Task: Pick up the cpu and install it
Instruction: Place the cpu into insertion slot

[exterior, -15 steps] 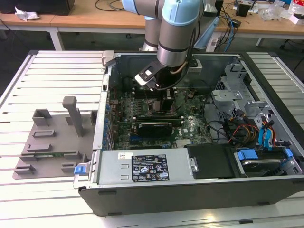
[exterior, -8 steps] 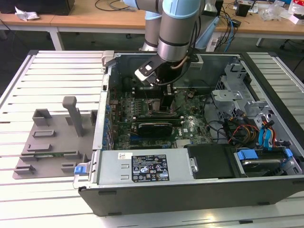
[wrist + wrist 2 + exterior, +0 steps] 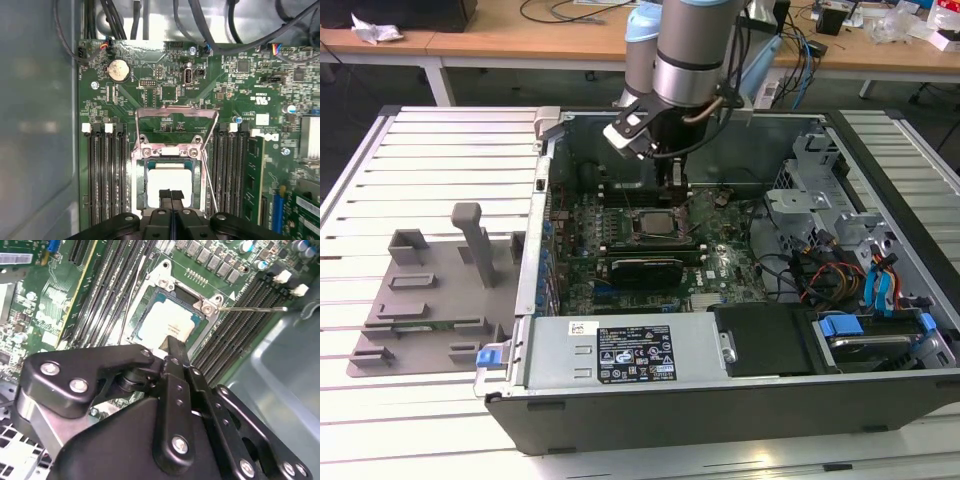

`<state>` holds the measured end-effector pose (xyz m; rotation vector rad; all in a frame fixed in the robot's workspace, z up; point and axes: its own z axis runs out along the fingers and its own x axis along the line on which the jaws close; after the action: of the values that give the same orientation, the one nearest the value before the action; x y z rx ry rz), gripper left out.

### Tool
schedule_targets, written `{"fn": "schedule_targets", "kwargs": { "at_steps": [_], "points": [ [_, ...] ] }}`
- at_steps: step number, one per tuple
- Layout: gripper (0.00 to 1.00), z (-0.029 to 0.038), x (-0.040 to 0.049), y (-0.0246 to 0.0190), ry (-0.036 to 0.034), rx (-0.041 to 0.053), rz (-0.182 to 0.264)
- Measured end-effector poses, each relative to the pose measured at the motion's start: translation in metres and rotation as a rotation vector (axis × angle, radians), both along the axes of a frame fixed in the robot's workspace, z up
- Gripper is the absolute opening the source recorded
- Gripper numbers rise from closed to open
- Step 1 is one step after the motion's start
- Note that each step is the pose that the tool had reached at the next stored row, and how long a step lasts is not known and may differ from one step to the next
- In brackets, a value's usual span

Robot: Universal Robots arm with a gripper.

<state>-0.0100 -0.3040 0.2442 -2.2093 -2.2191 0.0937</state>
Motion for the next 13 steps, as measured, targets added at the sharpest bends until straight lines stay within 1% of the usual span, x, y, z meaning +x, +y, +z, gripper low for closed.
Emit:
{"fn": "schedule_targets", "kwargs": {
  "at_steps": [2, 5, 13],
  "points": [
    [0.11, 0.0061, 0.0000, 0.0005, -0.0001, 0.0001, 0.000],
    [0.11, 0.0114, 0.0000, 0.0007, -0.0001, 0.0001, 0.000],
    [0.11, 0.0209, 0.0000, 0.0022, 0.0000, -0.0016, 0.000]
  ]
}}
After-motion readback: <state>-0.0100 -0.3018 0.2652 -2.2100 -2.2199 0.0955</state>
